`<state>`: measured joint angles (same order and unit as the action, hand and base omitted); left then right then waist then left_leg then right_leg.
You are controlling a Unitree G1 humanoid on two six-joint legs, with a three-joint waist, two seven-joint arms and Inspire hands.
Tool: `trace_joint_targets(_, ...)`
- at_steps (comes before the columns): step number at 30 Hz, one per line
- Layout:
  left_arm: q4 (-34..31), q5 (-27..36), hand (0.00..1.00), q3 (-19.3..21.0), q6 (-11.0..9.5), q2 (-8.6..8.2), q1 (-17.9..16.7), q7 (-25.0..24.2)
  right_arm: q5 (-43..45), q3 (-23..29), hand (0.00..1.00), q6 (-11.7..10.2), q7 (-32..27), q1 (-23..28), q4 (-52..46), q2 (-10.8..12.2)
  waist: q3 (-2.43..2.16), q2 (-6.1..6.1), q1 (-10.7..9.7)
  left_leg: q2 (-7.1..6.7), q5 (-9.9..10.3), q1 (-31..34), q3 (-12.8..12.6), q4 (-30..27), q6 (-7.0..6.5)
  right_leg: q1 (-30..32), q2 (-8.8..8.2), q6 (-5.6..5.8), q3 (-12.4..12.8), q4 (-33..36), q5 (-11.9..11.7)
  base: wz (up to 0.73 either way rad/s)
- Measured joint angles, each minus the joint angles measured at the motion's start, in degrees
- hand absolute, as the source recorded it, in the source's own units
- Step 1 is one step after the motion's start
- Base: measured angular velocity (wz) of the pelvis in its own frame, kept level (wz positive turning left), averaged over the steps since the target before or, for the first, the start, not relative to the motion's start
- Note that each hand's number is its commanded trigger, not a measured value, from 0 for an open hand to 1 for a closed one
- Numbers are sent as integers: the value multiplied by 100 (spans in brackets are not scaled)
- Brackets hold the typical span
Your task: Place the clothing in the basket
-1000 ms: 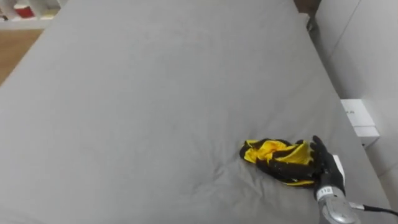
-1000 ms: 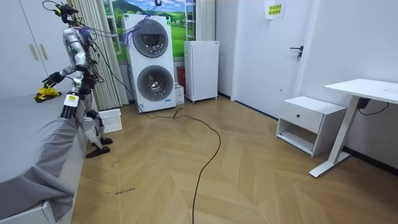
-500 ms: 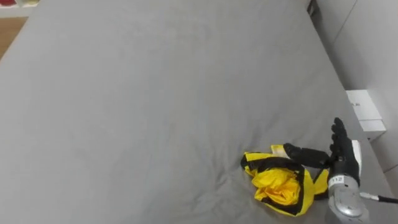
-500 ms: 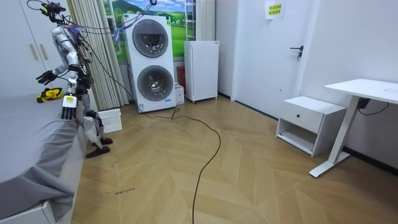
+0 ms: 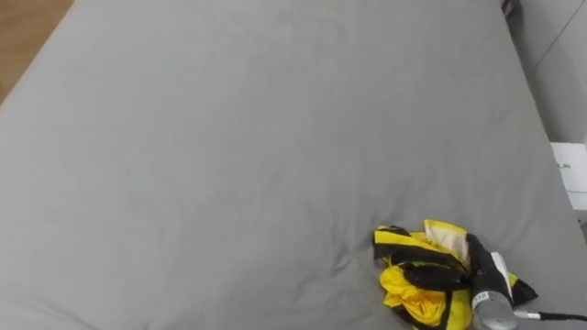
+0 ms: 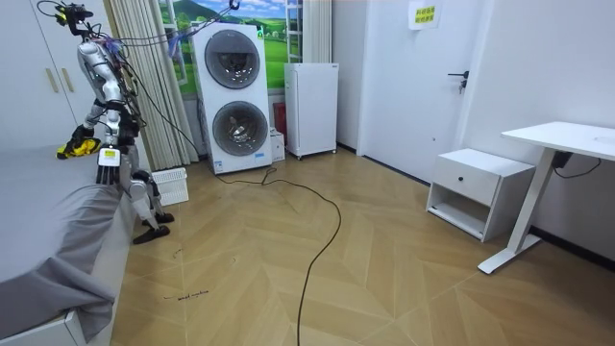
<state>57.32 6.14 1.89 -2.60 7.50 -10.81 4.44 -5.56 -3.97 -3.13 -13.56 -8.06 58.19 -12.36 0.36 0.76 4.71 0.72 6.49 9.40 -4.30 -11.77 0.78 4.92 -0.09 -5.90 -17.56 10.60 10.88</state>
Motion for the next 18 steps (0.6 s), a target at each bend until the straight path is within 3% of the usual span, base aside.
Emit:
trace_joint_targets(1, 2, 1, 0, 0, -29, 6, 9, 0, 1, -21, 2, -21, 1, -13, 67, -8, 5, -2, 12, -3, 0, 13, 14, 5, 0, 2, 0, -1, -28, 0, -1, 9)
trace_joint_targets(2, 2, -3, 0, 1, -55, 15, 3, 0, 15, -43, 51, -67, 14, -15, 148, -17, 13, 14, 34, -12, 0, 14, 44, 8, 0, -2, 0, -1, -43, -1, -1, 9)
trace_joint_targets(4, 3, -6, 0, 1, -64, 16, -5, -5, 35, -56, 100, -63, 48, -18, 198, -34, 11, 14, 53, -22, 0, 6, 71, 7, 0, -10, -4, 0, -62, -19, -1, 7)
trace_joint_targets(9, 5, -68, 0, 2, -42, 83, -23, -38, 170, -39, 100, -79, 41, -53, 446, -152, -5, -21, 34, -36, 0, 0, 123, 4, 0, -88, -7, 3, -153, -99, 0, 9)
trace_joint_targets(12, -10, -63, 0, 2, -27, 96, -23, -39, 190, -31, 100, -78, 39, -110, 608, -379, -18, -52, 41, -39, 0, 5, 137, 3, 0, -94, -7, 10, -199, -120, 5, 8)
trace_joint_targets(18, -52, -63, 0, 1, 35, 124, -21, -39, 251, -25, 100, -47, -193, -99, 651, -408, -32, -60, 50, -50, 0, -5, 114, 18, 0, -188, 3, 9, -288, -193, 4, 8)
